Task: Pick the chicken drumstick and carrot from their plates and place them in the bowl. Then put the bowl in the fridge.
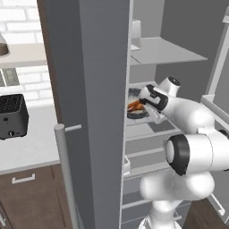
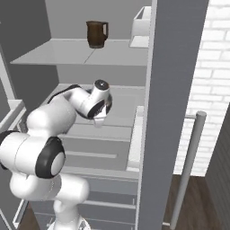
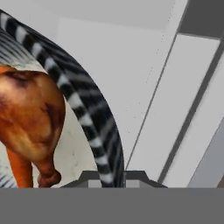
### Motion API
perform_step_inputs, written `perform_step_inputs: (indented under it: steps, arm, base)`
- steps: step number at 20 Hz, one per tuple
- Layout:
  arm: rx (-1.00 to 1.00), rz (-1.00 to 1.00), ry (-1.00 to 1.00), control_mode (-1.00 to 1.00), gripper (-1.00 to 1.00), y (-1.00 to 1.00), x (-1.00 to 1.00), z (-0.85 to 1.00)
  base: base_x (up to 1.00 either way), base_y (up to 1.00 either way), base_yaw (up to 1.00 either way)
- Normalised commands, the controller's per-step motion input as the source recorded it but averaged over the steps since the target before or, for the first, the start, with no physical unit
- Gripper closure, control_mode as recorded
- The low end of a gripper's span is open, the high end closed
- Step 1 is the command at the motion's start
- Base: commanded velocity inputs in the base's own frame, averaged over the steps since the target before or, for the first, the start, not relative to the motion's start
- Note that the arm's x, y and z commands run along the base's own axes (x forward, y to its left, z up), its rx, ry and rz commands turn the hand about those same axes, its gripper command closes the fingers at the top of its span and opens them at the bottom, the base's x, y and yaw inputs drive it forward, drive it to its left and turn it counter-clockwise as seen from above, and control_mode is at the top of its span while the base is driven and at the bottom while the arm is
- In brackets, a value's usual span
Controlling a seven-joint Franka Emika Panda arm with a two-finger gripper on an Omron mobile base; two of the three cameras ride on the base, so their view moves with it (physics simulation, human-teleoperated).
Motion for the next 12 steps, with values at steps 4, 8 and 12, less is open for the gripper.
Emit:
perform_step_inputs:
  steps: [4,8,12]
  arm:
    - [-0.01,0.00,0.00,-1.00,1.00,0.04,0.64,-0.24]
    - [-0.02,0.00,0.00,-1.00,1.00,0.09,0.52,-0.41]
    - [-0.01,-0.04,-0.02,-1.00,-1.00,0.15,0.24,-0.12]
  base:
    - [0.00,0.00,0.00]
    - [0.00,0.00,0.00]
    - [0.00,0.00,0.00]
